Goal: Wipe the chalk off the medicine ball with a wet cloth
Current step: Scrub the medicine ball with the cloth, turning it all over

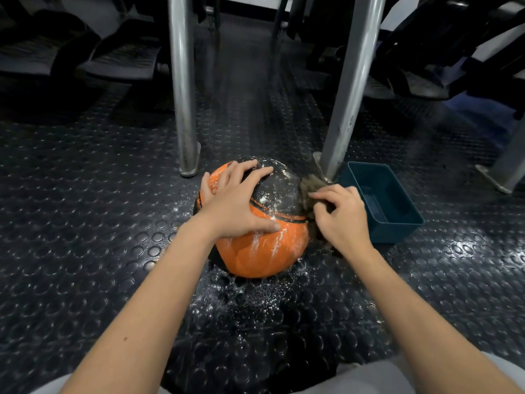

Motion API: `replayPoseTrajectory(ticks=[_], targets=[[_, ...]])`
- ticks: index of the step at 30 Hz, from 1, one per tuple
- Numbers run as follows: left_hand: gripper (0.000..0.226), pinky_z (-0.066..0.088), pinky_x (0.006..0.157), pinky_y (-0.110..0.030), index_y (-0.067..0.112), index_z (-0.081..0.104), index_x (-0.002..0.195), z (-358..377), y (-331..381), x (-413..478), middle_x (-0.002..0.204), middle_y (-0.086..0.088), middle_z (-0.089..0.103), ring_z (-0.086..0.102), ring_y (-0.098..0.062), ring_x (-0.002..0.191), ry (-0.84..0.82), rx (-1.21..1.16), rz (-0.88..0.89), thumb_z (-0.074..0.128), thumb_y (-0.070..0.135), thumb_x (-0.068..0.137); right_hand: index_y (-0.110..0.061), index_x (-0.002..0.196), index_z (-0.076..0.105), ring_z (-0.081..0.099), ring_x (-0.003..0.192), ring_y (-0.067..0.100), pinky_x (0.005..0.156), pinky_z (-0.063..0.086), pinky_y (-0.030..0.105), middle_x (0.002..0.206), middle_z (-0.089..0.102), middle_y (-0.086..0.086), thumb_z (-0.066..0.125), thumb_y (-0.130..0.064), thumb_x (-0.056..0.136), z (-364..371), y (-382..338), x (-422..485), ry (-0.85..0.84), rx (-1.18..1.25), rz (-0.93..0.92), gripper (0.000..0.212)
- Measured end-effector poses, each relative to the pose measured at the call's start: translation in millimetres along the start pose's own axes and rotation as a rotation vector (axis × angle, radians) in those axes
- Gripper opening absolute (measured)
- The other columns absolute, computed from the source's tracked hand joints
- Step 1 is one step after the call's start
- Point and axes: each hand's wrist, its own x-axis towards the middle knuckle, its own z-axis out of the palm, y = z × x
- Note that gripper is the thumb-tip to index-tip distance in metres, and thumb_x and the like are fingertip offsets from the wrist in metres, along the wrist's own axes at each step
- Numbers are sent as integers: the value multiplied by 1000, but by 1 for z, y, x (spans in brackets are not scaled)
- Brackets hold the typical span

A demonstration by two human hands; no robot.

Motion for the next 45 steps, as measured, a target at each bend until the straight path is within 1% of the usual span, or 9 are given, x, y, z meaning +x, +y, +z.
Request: replayPoseTrajectory(ticks=[7,11,15,21,27,32,38,42,45], targets=[[99,-14,113,-53,47,21,143,1,-1,1,153,16,10,-1,-11,144,31,4,-11,76,60,62,-11,98,73,50,91,19,88,32,9,100,67,-1,46,-15,78,-9,-31,9,-9,99,-274,33],[98,-16,112,-53,48,21,143,0,-1,0,154,16,9,-3,-11,144,16,-11,-10,76,58,63,-15,105,71,41,91,16,85,35,21,107,65,-2,52,-6,84,-7,-7,8,-126,-79,-48,29],[99,-15,112,-53,48,21,143,1,-1,0,153,16,9,-3,-11,144,18,-12,-6,77,58,63,-14,102,71,48,90,20,80,25,1,101,63,-8,49,-6,79,-23,-24,21,83,23,-103,33],[98,-15,112,-53,47,20,143,0,-1,0,154,16,8,-3,-11,144,8,-7,-10,76,59,63,-19,114,66,44,100,24,87,38,29,115,62,-3,45,-4,87,-9,-11,13,-211,-155,3,38],[98,-16,112,-52,47,20,143,1,1,0,154,17,7,-4,-10,144,7,-16,-4,76,58,64,-17,109,69,44,92,19,81,26,5,109,65,-4,43,-4,82,-24,-27,25,13,-20,-147,39],[97,-17,112,-52,48,20,143,0,0,0,153,17,8,-4,-10,144,7,-24,-5,76,57,64,-22,118,65,38,98,19,80,41,32,120,60,-5,42,-6,91,-12,-12,15,-232,-282,12,38],[98,-16,112,-52,47,19,144,0,0,1,154,17,7,-5,-9,144,3,-10,-5,76,58,64,-17,109,68,44,92,18,82,29,6,112,64,-6,44,-2,83,-22,-31,26,-25,-1,-167,39],[97,-16,112,-52,47,19,144,0,1,0,154,16,6,-5,-10,144,0,-14,-6,76,57,65,-24,120,62,41,103,22,83,42,31,123,58,-7,42,-5,89,-11,-19,19,-262,-218,-23,42],[97,-17,111,-51,47,19,144,0,0,0,154,17,6,-5,-10,144,-1,-23,-5,76,57,65,-23,120,63,40,101,21,76,35,27,121,59,-8,43,-5,90,-25,-20,25,-114,-260,-11,40]])
